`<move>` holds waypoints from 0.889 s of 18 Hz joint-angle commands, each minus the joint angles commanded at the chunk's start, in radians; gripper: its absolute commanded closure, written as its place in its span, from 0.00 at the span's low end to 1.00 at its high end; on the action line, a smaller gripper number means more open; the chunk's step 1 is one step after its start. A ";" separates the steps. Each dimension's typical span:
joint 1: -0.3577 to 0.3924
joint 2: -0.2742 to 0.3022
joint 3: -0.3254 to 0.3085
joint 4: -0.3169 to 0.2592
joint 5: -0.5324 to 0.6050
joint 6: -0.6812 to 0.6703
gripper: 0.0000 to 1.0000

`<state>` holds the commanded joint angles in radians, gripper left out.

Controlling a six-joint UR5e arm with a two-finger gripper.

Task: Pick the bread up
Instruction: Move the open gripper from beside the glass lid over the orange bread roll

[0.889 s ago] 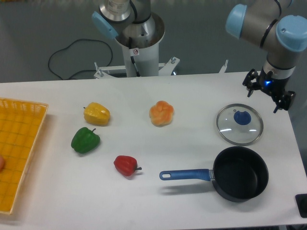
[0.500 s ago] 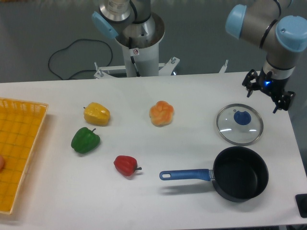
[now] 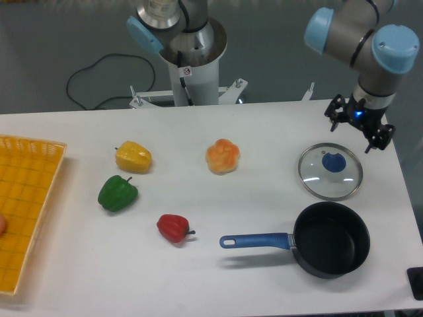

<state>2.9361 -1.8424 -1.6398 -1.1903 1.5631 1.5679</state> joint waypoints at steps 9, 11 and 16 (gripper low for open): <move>-0.024 0.158 -0.225 0.012 -0.127 -0.156 0.00; -0.070 0.187 -0.271 0.017 -0.126 -0.210 0.00; -0.201 0.216 -0.347 0.121 -0.080 -0.382 0.00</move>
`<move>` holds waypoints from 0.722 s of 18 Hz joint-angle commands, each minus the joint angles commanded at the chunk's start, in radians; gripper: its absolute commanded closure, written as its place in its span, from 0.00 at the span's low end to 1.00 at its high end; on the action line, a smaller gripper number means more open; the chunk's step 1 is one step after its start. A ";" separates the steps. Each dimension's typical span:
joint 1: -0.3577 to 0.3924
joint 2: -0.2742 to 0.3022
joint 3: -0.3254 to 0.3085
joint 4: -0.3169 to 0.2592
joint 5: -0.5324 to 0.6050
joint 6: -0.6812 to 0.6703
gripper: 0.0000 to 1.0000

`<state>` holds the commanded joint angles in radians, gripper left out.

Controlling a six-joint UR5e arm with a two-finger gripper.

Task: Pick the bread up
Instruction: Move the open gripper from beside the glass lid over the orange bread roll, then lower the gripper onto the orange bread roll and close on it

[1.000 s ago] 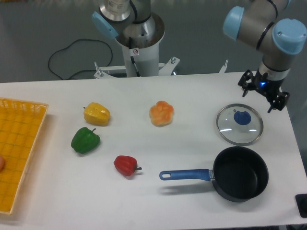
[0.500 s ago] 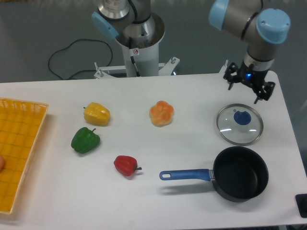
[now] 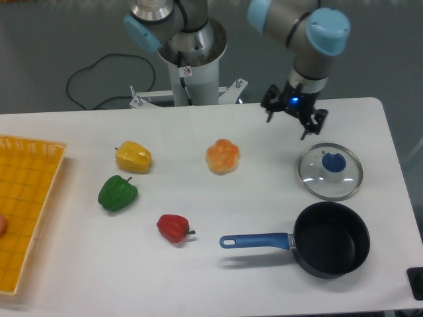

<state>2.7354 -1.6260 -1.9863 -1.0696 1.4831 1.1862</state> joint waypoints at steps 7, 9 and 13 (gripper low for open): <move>-0.138 -0.072 -0.086 0.227 0.078 -0.106 0.00; -0.140 -0.083 -0.115 0.261 0.080 -0.102 0.00; -0.132 -0.129 -0.144 0.321 0.080 -0.076 0.00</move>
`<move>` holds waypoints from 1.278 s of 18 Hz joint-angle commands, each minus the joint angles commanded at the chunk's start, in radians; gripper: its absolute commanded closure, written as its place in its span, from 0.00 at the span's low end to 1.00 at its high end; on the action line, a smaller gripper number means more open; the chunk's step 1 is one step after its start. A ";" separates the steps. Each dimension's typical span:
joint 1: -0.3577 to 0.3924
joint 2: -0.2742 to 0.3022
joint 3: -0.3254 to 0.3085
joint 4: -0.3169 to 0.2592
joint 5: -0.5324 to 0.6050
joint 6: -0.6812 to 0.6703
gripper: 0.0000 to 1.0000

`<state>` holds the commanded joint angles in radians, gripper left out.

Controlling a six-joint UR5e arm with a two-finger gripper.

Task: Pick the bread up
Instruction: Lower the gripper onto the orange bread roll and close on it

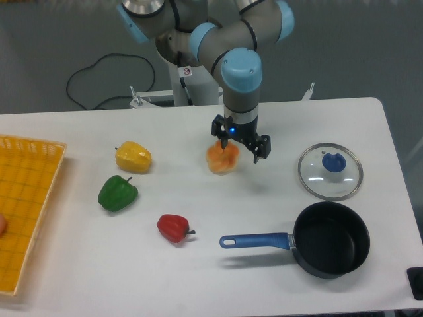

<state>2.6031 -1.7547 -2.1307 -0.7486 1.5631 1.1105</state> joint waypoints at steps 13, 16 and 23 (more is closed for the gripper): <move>0.022 -0.051 0.008 0.000 0.000 0.034 0.06; 0.012 -0.051 0.000 -0.001 -0.002 0.034 0.06; -0.002 -0.051 -0.006 -0.001 -0.003 0.038 0.35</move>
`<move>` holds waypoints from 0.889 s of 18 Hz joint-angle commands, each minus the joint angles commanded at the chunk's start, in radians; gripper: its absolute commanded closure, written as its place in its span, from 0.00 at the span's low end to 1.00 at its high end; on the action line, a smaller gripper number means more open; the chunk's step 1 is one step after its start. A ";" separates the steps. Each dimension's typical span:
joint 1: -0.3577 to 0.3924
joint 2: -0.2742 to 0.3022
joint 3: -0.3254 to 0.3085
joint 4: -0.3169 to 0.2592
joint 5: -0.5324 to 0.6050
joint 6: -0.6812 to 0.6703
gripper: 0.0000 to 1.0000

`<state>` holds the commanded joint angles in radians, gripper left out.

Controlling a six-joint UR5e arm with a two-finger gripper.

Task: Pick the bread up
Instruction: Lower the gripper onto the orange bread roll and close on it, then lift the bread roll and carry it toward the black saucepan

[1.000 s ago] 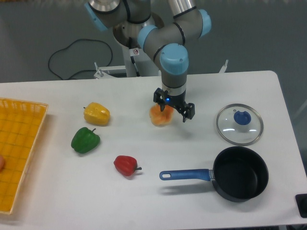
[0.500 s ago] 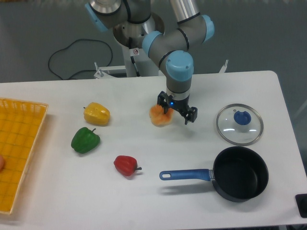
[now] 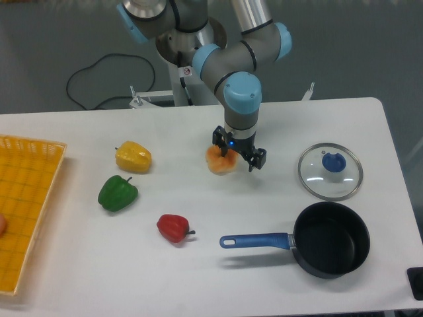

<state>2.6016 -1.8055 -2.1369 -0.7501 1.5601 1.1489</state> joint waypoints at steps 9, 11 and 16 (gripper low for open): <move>-0.008 0.003 0.000 -0.002 -0.002 0.000 0.83; -0.006 0.005 0.000 -0.002 -0.002 0.000 0.87; -0.002 0.024 0.006 -0.006 0.000 0.002 0.94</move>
<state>2.6001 -1.7810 -2.1307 -0.7563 1.5600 1.1505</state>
